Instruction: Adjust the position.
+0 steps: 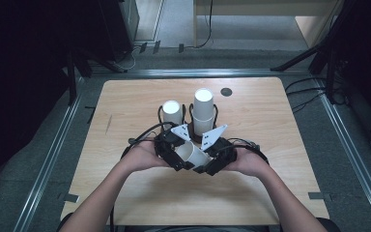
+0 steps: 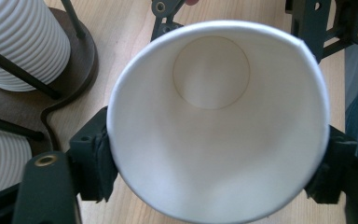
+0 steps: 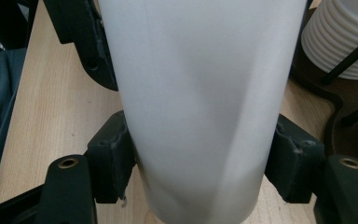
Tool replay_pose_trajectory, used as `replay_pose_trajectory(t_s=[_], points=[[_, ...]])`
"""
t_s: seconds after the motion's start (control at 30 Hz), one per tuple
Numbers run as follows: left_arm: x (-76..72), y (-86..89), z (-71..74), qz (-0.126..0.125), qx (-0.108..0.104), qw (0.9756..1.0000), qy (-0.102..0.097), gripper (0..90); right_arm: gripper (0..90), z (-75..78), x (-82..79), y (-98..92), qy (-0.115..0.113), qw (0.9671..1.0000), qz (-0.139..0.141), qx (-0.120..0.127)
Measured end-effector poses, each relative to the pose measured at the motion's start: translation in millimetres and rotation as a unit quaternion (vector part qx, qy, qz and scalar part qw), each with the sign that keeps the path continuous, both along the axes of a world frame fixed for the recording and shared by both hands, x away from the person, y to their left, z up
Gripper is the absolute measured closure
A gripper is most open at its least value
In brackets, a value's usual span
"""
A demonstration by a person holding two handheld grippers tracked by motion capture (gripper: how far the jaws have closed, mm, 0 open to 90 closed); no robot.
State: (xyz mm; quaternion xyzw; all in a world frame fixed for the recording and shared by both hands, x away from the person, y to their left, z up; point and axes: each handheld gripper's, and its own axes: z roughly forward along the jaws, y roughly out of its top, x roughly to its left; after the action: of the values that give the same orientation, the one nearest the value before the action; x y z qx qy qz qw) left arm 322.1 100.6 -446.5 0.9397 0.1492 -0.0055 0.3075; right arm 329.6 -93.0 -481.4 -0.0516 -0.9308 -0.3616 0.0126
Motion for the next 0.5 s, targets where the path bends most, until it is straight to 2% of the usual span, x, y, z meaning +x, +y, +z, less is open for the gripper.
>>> replay_pose_trajectory(t_s=[0.03, 0.1, 0.2, 0.37, 0.5], points=[[-0.3, -0.1, 0.4, -0.002, -0.008, 1.0000, 0.003, 11.3, 32.4, 0.5, 0.1, -0.4, -0.002, 1.0000, -0.001, 0.003], [-0.9, -0.1, 3.1, 0.011, -0.017, 0.9998, -0.008, 0.0, 32.4, 2.9, 0.6, -2.4, -0.002, 0.9999, -0.006, 0.009], [-1.6, 3.4, 6.0, 0.012, -0.040, 0.9990, -0.012, 0.0, 32.4, 6.4, 1.6, -5.8, -0.004, 0.9998, -0.011, 0.019], [-3.3, 7.6, 6.0, 0.026, -0.055, 0.9979, -0.022, 0.0, 32.3, 11.1, 2.5, -11.8, -0.008, 0.9993, -0.021, 0.032], [-3.2, 12.1, 4.2, 0.028, -0.075, 0.9967, -0.012, 0.0, 32.3, 14.5, 3.2, -16.6, -0.003, 0.9989, -0.027, 0.038]])
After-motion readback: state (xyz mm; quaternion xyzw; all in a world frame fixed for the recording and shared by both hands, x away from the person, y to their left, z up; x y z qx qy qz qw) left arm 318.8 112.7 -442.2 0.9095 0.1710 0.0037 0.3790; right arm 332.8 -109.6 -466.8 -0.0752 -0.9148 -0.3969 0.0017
